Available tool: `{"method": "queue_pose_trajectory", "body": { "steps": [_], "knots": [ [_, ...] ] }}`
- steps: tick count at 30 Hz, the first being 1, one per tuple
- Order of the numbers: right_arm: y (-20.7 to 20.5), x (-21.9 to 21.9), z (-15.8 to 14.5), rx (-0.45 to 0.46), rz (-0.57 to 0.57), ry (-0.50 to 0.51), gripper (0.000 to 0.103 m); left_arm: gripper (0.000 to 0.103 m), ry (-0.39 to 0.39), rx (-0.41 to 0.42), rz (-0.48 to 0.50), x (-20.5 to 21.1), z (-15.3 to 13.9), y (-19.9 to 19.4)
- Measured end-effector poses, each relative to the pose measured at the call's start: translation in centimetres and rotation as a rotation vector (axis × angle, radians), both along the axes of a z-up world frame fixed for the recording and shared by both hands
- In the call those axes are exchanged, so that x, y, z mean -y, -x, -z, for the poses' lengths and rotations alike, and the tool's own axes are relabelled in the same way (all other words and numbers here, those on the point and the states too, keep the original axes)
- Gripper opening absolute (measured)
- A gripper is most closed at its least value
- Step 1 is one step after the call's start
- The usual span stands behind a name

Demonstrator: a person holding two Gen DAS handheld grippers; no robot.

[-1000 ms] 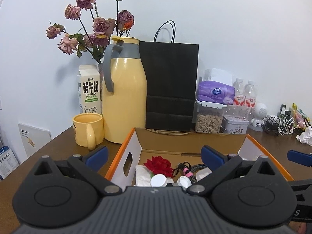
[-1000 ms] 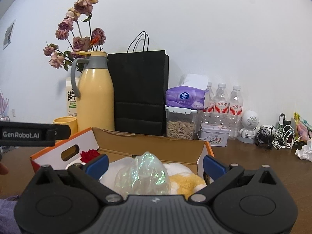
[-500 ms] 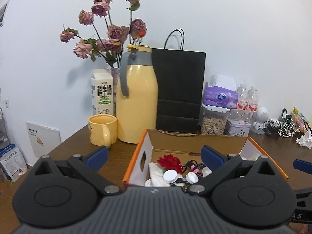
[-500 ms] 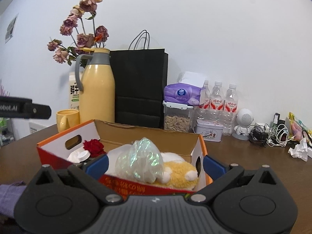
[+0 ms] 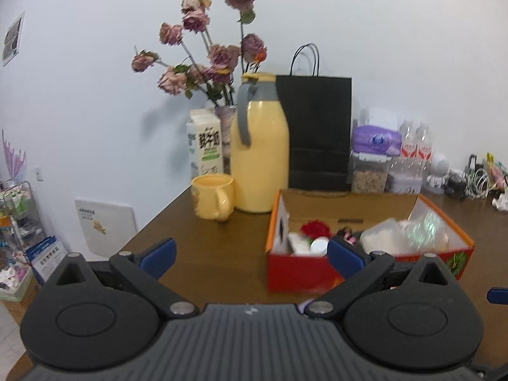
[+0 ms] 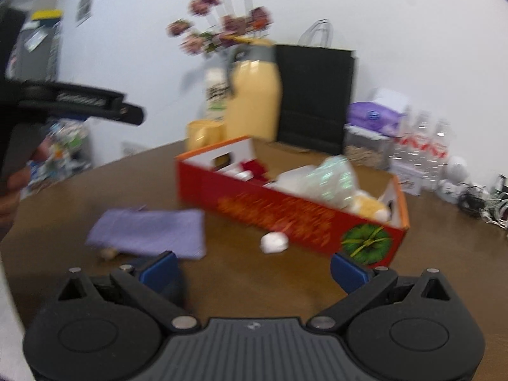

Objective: Organize objects
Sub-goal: 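Grasp the navy blue case with the right tool while the left tool approaches the purple pouch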

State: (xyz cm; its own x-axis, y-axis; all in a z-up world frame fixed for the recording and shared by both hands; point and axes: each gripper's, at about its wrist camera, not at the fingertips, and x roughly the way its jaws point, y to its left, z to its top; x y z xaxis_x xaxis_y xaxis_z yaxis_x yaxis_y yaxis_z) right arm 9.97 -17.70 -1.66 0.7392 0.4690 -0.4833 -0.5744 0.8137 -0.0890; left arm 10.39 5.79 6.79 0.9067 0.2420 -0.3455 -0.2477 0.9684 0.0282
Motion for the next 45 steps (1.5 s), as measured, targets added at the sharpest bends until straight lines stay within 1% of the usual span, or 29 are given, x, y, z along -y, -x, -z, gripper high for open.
{"method": "queue_pose_trajectory", "body": {
  "steps": [4,8,12,17,25,29,34,36,37,38,42,45],
  "knots": [
    [2.3,-1.5,0.8,-0.013,-0.056,0.048,0.103,0.103,0.020,-0.035,-0.013,-1.1,1.2,2.0],
    [3.5,-2.9,1.8,-0.046,-0.097,0.078,0.103,0.103,0.050,-0.057,-0.012,-2.3,2.5,3.9],
    [3.9,-4.0,2.6,-0.073,-0.117,0.110,0.103,0.103,0.065,-0.087,-0.006,-3.4,3.8,5.4],
    [3.9,-4.8,3.0,-0.093,-0.118,0.141,0.103,0.103,0.069,-0.153,0.038,-3.9,5.4,6.6],
    [3.8,-5.8,3.5,-0.126,-0.119,0.190,0.103,0.103,0.067,-0.229,0.108,-3.1,6.6,7.2],
    [3.4,-5.9,3.7,-0.148,-0.106,0.195,0.103,0.103,0.073,-0.270,0.124,-2.9,7.2,6.9],
    [2.9,-6.0,3.7,-0.166,-0.103,0.186,0.101,0.103,0.076,-0.283,0.146,-2.7,7.5,6.8],
    [2.8,-6.0,3.7,-0.171,-0.106,0.181,0.097,0.103,0.078,-0.289,0.146,-2.7,7.7,6.6],
    [2.8,-5.9,3.6,-0.174,-0.110,0.176,0.089,0.103,0.079,-0.292,0.145,-2.7,7.7,6.5],
    [2.8,-5.9,3.5,-0.178,-0.115,0.170,0.077,0.103,0.081,-0.295,0.143,-2.7,7.8,6.4],
    [2.9,-6.0,3.4,-0.179,-0.129,0.171,0.074,0.103,0.086,-0.297,0.137,-2.9,7.8,6.4],
    [2.9,-5.7,3.2,-0.183,-0.127,0.147,0.070,0.103,0.086,-0.294,0.131,-3.0,7.7,6.5]
  ]
}}
